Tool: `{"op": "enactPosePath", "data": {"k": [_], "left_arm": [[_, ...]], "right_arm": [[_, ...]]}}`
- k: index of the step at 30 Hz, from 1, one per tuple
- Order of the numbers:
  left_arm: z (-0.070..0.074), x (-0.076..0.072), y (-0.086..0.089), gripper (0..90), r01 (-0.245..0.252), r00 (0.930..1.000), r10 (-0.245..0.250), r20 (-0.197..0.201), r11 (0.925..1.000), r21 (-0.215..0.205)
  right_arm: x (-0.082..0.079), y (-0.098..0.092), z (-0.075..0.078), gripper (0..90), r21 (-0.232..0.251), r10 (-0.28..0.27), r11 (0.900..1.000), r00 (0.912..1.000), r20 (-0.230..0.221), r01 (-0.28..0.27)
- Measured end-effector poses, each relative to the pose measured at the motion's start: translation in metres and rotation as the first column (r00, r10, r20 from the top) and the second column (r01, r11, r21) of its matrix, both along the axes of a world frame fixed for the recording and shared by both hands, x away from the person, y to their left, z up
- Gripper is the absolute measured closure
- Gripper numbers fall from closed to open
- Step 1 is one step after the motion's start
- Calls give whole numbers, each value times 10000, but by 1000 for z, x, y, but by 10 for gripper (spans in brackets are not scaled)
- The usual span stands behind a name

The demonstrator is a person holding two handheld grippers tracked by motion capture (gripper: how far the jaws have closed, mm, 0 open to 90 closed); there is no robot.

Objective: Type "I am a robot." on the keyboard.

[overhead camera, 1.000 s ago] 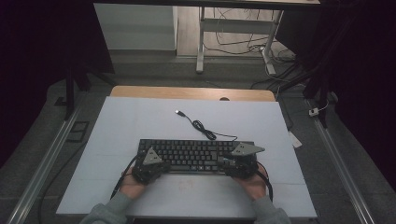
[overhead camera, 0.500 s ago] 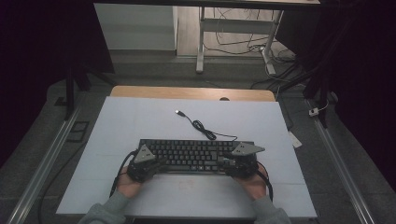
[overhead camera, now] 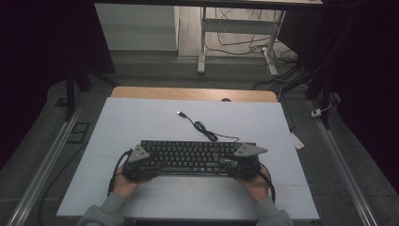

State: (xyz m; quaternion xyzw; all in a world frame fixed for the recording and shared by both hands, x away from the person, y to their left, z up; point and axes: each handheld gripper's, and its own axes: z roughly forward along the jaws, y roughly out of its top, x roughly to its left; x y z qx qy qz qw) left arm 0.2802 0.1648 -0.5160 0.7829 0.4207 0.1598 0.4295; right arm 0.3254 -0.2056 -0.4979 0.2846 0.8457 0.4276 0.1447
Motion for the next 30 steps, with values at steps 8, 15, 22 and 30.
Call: {"op": "enactPosePath", "data": {"k": [8,15,22,30], "left_arm": [[0,2,7,430,-171,9998,171,-108,9998,28],[0,4,12,427,-303,9995,303,-125,9995,43],[0,5,14,426,-393,9991,393,-124,9992,30],[-1,7,15,434,-657,9977,659,-185,9978,112]], "right_arm": [[0,0,0,508,-30,20,10000,10000,11,-20],[0,1,0,508,-74,1,10000,10000,21,-1],[0,1,-1,506,-132,4,9999,10000,5,-4],[0,1,-1,506,-98,-14,10000,10000,21,14]]}}
